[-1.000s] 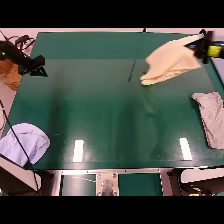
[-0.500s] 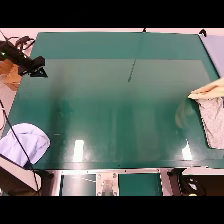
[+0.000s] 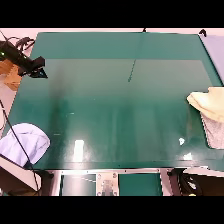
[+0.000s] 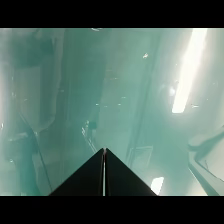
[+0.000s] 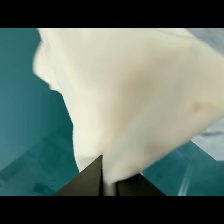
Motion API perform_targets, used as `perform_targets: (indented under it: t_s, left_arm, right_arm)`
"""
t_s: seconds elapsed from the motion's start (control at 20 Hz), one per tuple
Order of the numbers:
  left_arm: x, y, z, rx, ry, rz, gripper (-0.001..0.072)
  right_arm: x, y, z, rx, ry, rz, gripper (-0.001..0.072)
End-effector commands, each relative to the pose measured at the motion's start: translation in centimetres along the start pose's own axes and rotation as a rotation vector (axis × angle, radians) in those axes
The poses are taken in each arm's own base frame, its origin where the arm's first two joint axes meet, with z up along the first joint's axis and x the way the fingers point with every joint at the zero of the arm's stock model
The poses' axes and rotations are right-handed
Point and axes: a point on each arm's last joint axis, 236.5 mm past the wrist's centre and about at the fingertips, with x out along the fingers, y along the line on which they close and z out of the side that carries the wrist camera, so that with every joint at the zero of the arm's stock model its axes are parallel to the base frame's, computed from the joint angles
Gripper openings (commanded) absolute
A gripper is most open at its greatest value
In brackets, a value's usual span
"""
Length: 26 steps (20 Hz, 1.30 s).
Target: Fold the shirts.
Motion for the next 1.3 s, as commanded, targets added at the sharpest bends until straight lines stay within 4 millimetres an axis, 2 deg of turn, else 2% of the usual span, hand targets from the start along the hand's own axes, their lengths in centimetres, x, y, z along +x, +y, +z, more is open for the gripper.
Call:
perform_targets:
  t_s: [0.0, 0.05, 0.1, 0.15, 0.25, 0.3, 0.4, 0.45, 0.5, 0.55, 0.6, 0.7, 0.8, 0.85, 0.95, 1.0, 1.1, 1.15, 1.25]
  left_arm:
    - [-0.1, 0.0, 0.0, 0.003, 0.000, 0.000, 0.0025]
    - [-0.1, 0.0, 0.0, 0.003, -0.001, 0.000, 0.0024]
    - [-0.1, 0.0, 0.0, 0.003, -0.002, 0.000, 0.0024]
    - [-0.1, 0.0, 0.1, 0.003, -0.003, 0.000, 0.0024]
    - [-0.1, 0.0, -0.1, 0.003, 0.002, -0.001, 0.0024]
    - [-0.1, -0.1, -0.2, 0.002, 0.007, -0.003, 0.0025]
    - [-0.1, -0.1, -0.4, 0.002, 0.017, -0.003, 0.0024]
    - [-0.1, -0.1, -0.6, 0.003, 0.021, -0.004, 0.0024]
    - [-0.5, -0.4, -0.6, 0.007, 0.016, -0.009, 0.0024]
    - [-1.1, -1.1, -0.7, 0.021, 0.000, -0.010, 0.0023]
    - [-1.8, -2.0, -0.6, 0.038, -0.028, -0.011, 0.0024]
    - [-3.2, -4.5, -1.5, 0.083, -0.086, -0.018, 0.0023]
    - [-3.2, -7.4, -4.0, 0.136, -0.100, -0.031, 0.0024]
    - [-2.7, -8.5, -5.7, 0.156, -0.095, -0.036, 0.0024]
    - [-1.5, -10.5, -9.9, 0.198, -0.081, -0.049, 0.0023]
    - [-0.8, -11.2, -12.2, 0.219, -0.078, -0.056, 0.0023]
    - [0.4, -12.1, -17.0, 0.238, -0.060, -0.073, 0.0024]
    - [0.9, -12.2, -19.1, 0.237, -0.056, -0.085, 0.0023]
    - [1.5, -12.0, -21.6, 0.227, -0.050, -0.091, 0.0024]
  right_arm:
    - [2.9, -8.7, -3.2, 0.107, 0.122, -0.295, 0.0040]
    - [3.6, -10.4, -3.8, 0.119, 0.147, -0.349, 0.0202]
    - [4.2, -11.7, -4.3, 0.126, 0.165, -0.391, 0.0514]
    - [4.7, -12.5, -4.8, 0.131, 0.186, -0.413, 0.0635]
    - [5.0, -12.2, -4.8, 0.142, 0.197, -0.403, 0.0635]
    - [5.1, -11.0, -4.6, 0.151, 0.188, -0.361, 0.0634]
    - [5.3, -6.2, -3.5, 0.106, 0.150, -0.211, 0.0629]
    - [5.2, -2.8, -3.0, 0.058, 0.131, -0.123, 0.0608]
    - [5.0, 0.9, -2.8, -0.036, 0.115, -0.030, 0.0339]
    - [4.8, 4.5, -3.2, -0.143, 0.102, 0.048, 0.0022]
    - [4.7, 7.8, -4.0, -0.243, 0.082, 0.102, 0.0019]
    - [5.1, 12.7, -6.4, -0.414, 0.043, 0.148, 0.0018]
    - [5.9, 16.0, -10.2, -0.577, 0.028, 0.173, 0.0018]
    - [6.4, 17.1, -13.1, -0.672, 0.030, 0.187, 0.0018]
    - [7.8, 17.3, -19.4, -0.833, 0.052, 0.210, 0.0018]
    - [8.6, 16.4, -22.5, -0.880, 0.078, 0.214, 0.0018]
    - [10.8, 13.3, -28.1, -0.959, 0.136, 0.211, 0.0018]
    - [11.9, 11.7, -30.2, -0.987, 0.163, 0.207, 0.0018]
    - [13.5, 9.4, -33.3, -1.039, 0.208, 0.201, 0.0018]
